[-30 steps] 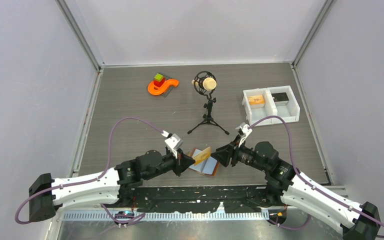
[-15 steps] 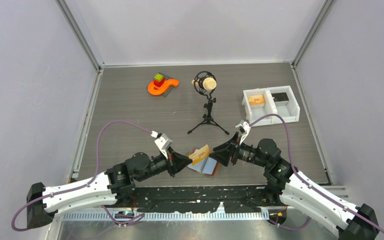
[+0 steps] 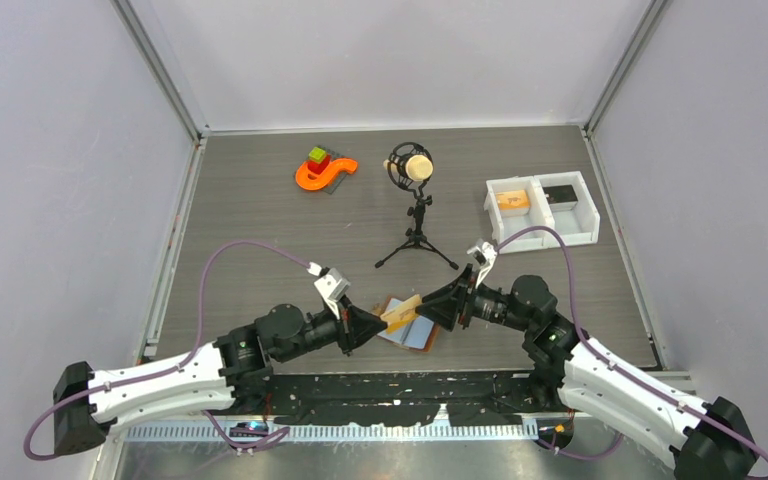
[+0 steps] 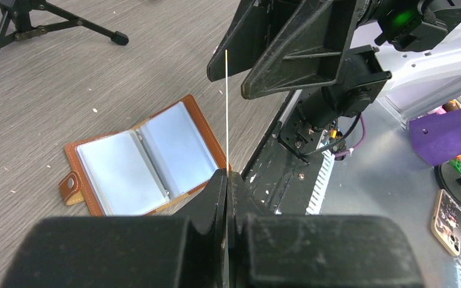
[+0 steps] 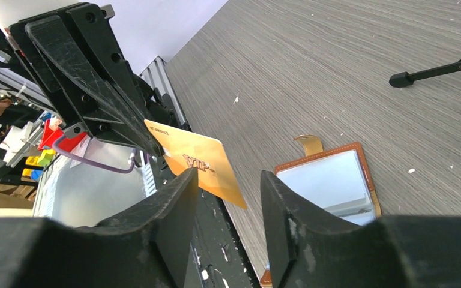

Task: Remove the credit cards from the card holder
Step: Place the credit card in the storage box.

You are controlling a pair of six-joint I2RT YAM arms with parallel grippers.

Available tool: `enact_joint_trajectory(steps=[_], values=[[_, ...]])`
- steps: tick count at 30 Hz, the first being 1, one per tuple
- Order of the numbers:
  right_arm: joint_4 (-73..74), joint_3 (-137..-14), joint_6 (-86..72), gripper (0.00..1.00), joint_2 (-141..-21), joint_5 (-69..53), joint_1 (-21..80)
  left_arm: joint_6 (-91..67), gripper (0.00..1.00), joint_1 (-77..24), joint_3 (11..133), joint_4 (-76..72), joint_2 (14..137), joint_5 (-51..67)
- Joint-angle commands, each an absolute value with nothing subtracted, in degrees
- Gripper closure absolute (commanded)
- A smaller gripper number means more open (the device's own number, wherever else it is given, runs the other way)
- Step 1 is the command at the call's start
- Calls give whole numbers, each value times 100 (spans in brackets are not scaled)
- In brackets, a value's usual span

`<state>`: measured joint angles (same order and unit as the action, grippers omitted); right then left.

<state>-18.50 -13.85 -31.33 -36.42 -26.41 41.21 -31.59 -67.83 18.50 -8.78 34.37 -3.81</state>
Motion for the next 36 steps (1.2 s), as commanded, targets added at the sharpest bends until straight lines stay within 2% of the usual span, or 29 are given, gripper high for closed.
enact_joint_trajectory(steps=[1, 4, 6, 8, 9, 10, 12, 15, 17, 20, 26, 31, 36], values=[[-2326, -1324, -3033, 53, -3762, -2827, 4037, -3206, 100, -6766, 1995, -1296, 3525, -327], [-2435, -1306, -3051, 57, -3819, -2985, 3971, -3218, 100, -6752, 2010, -1327, 3572, -326], [-2535, -1305, -3080, 64, -3829, -3120, 3927, -3236, 100, -6733, 2019, -1314, 3601, -321], [-2564, -1328, -3073, 79, -3823, -3249, 3862, -3250, 100, -6694, 2030, -1268, 3621, -341], [-2565, -1340, -3073, 90, -3801, -3285, 3829, -3279, 100, -6684, 2037, -1224, 3628, -361], [-2582, -1343, -3084, 94, -3786, -3353, 3768, -3306, 100, -6668, 2043, -1169, 3644, -378], [-2584, -1379, -3137, 95, -3723, -3484, 3628, -3347, 94, -6625, 2099, -1032, 3656, -398], [-2247, -1677, -3076, 95, -3673, -3632, 3421, -3352, 77, -6618, 2218, -674, 3654, -601], [-1860, -1952, -2951, 95, -3711, -3766, 3193, -3286, 62, -6604, 2289, -494, 3642, -697], [-1196, -2326, -2847, 95, -3777, -3894, 2952, -3178, 50, -6608, 2437, -217, 3662, -801], [770, -3265, -2370, 95, -3787, -3829, 2081, -2906, 45, -6596, 2912, 605, 3950, -843], [2615, -4411, -1597, 95, -4025, -2947, 1372, -2562, 45, -6599, 3308, 1301, 4131, -727], [3507, -5474, -959, 95, -4521, -2388, 678, -2232, 44, -6599, 3676, 2042, 4096, -954]])
